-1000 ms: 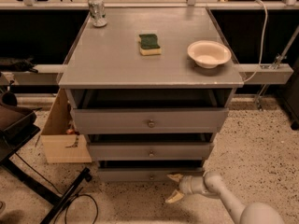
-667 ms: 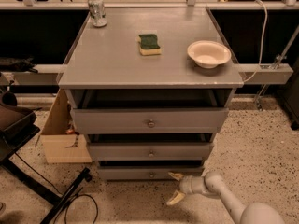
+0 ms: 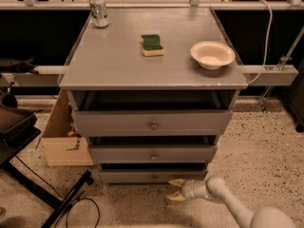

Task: Close bottom drawer

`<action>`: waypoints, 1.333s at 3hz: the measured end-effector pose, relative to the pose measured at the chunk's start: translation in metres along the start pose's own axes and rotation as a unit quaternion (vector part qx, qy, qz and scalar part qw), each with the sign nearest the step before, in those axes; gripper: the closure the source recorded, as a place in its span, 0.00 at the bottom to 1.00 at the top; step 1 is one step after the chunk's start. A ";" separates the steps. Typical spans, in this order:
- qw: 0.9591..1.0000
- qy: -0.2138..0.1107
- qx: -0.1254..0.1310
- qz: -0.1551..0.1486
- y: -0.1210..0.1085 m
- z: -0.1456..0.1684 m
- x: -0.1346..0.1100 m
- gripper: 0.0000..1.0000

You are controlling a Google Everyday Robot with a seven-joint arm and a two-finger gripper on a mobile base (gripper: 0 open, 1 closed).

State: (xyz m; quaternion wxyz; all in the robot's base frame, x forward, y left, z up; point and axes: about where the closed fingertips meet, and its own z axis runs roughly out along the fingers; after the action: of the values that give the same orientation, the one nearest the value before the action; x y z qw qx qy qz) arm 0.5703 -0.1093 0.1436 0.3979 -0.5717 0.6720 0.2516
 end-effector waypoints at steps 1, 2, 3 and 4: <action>0.998 0.051 0.016 -0.021 0.006 -0.033 0.000 0.66; 0.988 0.135 0.059 -0.041 -0.004 -0.105 0.013 0.89; 0.961 0.244 0.111 -0.076 -0.017 -0.207 0.033 1.00; 0.925 0.325 0.154 -0.120 -0.018 -0.308 0.033 1.00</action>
Offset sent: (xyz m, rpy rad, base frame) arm -0.1758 -0.0211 0.1110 -0.4446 -0.0355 0.1321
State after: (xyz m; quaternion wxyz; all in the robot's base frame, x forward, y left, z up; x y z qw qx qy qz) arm 0.5105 -0.3764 0.2904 0.2683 -0.6298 0.7214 -0.1044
